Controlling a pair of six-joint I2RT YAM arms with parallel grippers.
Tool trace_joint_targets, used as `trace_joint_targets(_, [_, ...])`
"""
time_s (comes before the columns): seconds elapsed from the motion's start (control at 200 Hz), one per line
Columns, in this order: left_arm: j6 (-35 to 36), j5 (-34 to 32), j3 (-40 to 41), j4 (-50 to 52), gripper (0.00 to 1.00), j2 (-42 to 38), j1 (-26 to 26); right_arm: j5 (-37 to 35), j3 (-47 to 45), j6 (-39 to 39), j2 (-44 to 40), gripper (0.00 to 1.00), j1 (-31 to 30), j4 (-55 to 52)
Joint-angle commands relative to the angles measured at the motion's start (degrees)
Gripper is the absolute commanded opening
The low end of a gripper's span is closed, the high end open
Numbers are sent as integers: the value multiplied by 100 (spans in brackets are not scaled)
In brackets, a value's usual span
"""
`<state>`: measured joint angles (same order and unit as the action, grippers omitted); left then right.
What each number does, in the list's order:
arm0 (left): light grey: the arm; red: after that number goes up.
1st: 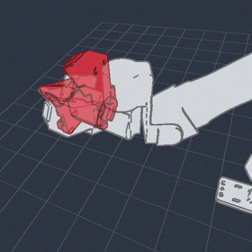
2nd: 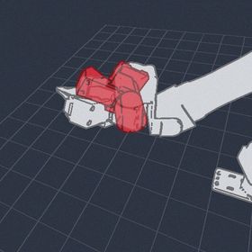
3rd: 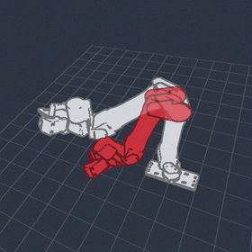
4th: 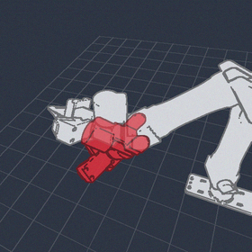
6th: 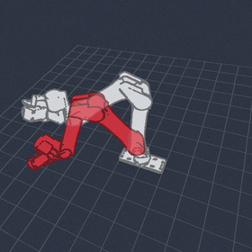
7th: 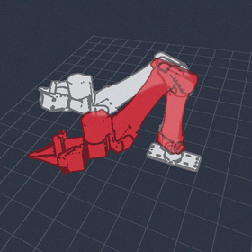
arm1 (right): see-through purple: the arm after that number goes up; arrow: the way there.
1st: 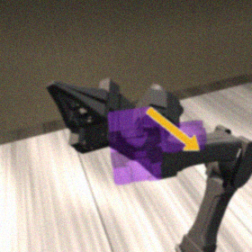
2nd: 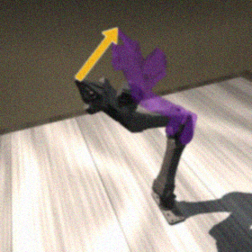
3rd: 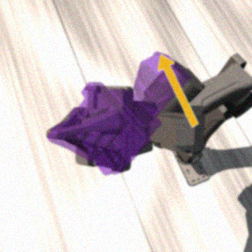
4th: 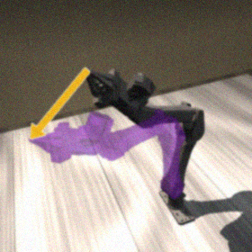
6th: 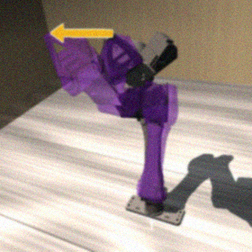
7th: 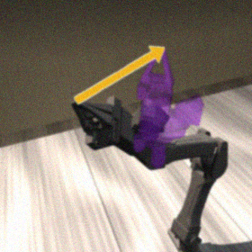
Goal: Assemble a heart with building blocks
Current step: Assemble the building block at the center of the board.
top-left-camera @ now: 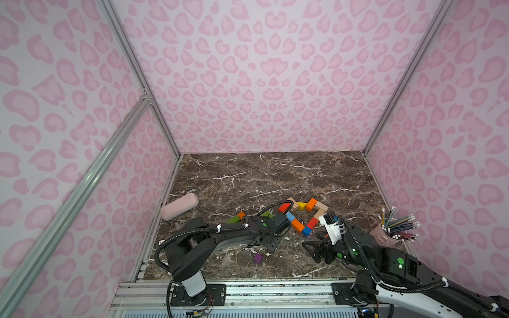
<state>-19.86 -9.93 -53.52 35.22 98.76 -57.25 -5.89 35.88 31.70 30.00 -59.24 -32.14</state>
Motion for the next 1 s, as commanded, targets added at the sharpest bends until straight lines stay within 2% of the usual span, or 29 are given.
trace_joint_targets(0.0, [39,-129,-87,-201,32,91,38,-17,-9,37,-20,86,-1,136])
trace_joint_targets(0.995, [139,-254,-274,-213,33,363,261,-44,-28,42,77,87,-2,133])
